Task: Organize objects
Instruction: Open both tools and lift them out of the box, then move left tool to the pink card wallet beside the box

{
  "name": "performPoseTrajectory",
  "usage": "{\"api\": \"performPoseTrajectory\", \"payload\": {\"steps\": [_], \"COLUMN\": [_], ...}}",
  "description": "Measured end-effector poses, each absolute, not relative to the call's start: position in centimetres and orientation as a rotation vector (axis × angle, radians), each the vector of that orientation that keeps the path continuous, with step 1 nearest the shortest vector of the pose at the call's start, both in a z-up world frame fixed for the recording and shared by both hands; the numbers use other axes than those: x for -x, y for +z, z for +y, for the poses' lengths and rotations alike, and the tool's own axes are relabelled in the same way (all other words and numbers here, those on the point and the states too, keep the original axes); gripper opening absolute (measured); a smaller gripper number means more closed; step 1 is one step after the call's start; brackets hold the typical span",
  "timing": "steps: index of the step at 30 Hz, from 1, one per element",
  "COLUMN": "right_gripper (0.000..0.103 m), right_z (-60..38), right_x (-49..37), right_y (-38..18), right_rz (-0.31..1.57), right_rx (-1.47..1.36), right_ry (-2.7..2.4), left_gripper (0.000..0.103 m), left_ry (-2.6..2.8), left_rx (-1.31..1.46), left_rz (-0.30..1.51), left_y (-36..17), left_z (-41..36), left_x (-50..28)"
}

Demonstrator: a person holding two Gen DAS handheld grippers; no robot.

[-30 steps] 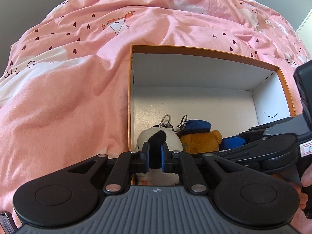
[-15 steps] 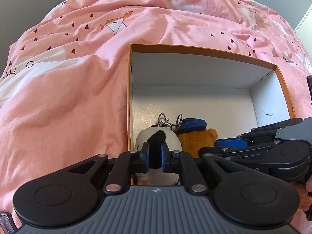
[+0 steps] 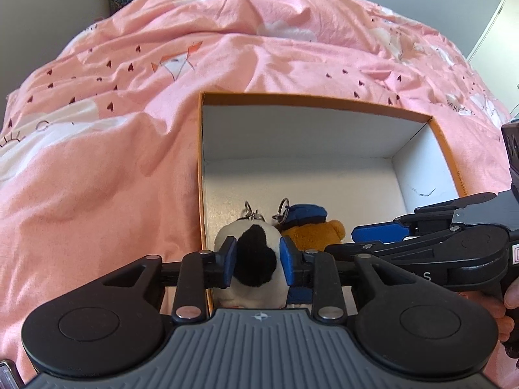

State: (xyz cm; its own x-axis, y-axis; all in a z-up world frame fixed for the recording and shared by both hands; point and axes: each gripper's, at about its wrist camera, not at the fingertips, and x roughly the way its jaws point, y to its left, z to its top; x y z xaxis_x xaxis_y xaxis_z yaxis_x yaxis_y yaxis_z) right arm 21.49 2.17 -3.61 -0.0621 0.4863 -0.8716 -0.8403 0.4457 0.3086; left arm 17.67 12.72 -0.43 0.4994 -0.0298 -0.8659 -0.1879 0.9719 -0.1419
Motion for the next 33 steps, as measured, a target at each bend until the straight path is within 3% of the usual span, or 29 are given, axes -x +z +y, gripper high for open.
{"api": "performPoseTrajectory", "payload": {"steps": [8, 11, 16, 20, 28, 33], "right_gripper": [0.043, 0.050, 0.050, 0.050, 0.050, 0.050], "right_z": [-1.7, -4.5, -10.0, -14.0, -17.6, -18.4], "right_x": [-20.4, -19.5, -17.9, -16.3, -12.3, -10.4], "right_y": [-0.6, 0.8, 1.9, 1.4, -2.2, -2.5], "right_rz": [1.107, 1.061, 1.039, 1.091, 1.264, 1.206], "right_rx": [0.342, 0.291, 0.195, 0.126, 0.082, 0.182], "right_ry": [1.119, 1.106, 1.065, 1.018, 0.975, 0.897], "left_gripper": [0.037, 0.041, 0.042, 0.048, 0.049, 0.051], "left_ry": [0.018, -0.026, -0.100, -0.161, -0.227, -0.267], "left_rx": [0.221, 0.245, 0.274, 0.260, 0.159, 0.153], "left_rz": [0.963, 0.968, 1.032, 1.110, 1.177, 1.165], "left_y": [2.9, 3.1, 2.1, 0.9, 0.2, 0.2], "left_z": [10.5, 9.3, 7.5, 6.7, 5.0, 3.7], "left_x": [-14.3, -12.7, -10.7, -9.0, -4.4, -3.7]}}
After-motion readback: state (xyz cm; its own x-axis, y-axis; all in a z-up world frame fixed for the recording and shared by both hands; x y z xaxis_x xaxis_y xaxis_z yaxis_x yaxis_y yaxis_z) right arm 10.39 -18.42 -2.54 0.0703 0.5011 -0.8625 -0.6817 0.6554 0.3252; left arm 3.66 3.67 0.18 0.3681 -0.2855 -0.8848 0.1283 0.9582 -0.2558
